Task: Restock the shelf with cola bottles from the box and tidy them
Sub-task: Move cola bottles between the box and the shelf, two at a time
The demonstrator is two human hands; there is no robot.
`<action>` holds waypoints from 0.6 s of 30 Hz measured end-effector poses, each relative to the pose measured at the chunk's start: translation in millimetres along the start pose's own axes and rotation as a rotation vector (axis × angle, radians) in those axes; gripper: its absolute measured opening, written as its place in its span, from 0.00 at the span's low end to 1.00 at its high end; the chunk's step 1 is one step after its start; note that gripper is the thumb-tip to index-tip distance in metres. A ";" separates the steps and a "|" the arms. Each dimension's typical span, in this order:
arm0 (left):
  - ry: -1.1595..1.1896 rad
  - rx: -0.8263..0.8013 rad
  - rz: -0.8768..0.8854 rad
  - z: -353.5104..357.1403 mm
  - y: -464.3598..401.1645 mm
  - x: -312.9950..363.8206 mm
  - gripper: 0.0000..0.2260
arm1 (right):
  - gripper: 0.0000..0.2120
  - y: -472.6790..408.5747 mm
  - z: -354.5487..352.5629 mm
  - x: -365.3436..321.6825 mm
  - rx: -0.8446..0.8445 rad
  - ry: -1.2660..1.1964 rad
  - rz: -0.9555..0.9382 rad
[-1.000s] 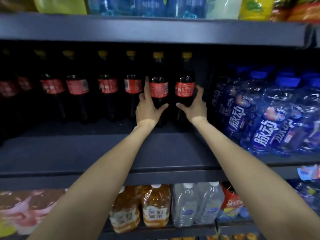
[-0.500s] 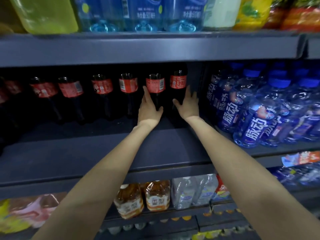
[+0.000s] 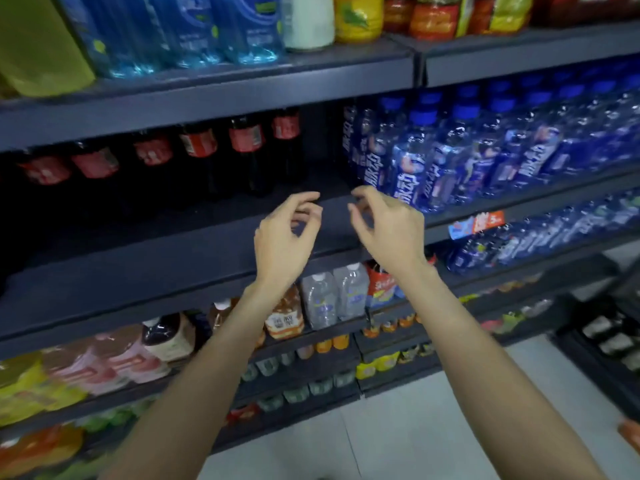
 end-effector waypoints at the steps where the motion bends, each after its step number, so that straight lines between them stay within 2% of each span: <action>1: 0.064 0.020 0.038 7.3 19.9 11.0 0.09 | 0.09 19.8 -22.1 6.5 0.054 -0.013 0.018; 4: 0.268 0.001 0.032 42.0 83.5 44.6 0.07 | 0.09 89.3 -85.5 33.6 0.118 -0.095 0.105; 10: 0.435 -0.377 -0.153 172.0 227.0 97.1 0.08 | 0.12 259.7 -199.2 114.8 -0.116 -0.137 0.380; 14: 0.381 -0.701 -0.245 265.4 321.6 130.1 0.10 | 0.17 363.4 -280.0 166.5 -0.255 -0.013 0.584; 18: 0.196 -0.945 -0.217 351.6 396.6 154.6 0.10 | 0.20 457.2 -347.6 216.6 -0.372 0.040 0.894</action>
Point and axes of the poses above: each hand's wrist, its own y-axis away from the middle knuckle, its own z-axis out of the palm, x = y × z, the point moved 6 cm from there along -y, towards the middle knuckle, and after that the axes turned 1 degree about x, right-handed, at the moved point
